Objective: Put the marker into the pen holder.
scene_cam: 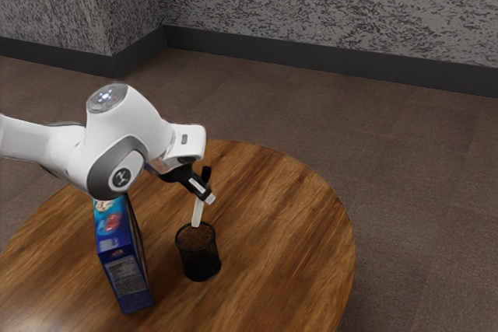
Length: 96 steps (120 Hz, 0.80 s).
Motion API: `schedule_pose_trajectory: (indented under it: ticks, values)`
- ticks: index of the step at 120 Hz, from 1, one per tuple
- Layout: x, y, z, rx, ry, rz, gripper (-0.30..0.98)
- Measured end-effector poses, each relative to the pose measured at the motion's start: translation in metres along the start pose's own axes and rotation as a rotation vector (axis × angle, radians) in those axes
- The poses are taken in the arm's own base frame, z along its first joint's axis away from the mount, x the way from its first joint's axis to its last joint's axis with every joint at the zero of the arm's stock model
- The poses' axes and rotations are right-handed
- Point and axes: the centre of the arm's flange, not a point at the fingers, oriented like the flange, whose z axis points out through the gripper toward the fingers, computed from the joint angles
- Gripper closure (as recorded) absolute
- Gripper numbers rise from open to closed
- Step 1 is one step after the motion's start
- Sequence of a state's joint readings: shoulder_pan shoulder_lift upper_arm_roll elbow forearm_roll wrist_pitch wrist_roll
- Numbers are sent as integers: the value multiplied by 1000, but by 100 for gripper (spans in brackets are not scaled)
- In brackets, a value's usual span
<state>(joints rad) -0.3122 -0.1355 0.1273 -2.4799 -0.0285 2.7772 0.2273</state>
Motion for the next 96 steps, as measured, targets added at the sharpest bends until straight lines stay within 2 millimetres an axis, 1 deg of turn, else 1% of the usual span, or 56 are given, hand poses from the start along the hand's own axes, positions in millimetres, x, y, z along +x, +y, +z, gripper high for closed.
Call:
schedule_pose_trajectory:
  ticks: [23,43,48,61,72,76,77,80,83,89,93,96]
  values:
    - [-10,7,15,-2,-5,9,74]
    - [-18,8,22,2,-2,16,74]
    - [-18,8,23,3,1,20,69]
    - [-18,9,23,5,6,29,48]
    - [-17,9,22,6,10,35,34]
    - [-6,6,16,12,29,39,29]
    - [1,4,13,15,39,41,28]
    - [31,-3,0,28,71,46,25]
    - [69,-14,-15,47,104,53,23]
    - [128,-34,-41,78,132,56,18]
    - [161,-50,-55,95,125,48,16]
    - [177,-66,-64,102,103,26,14]
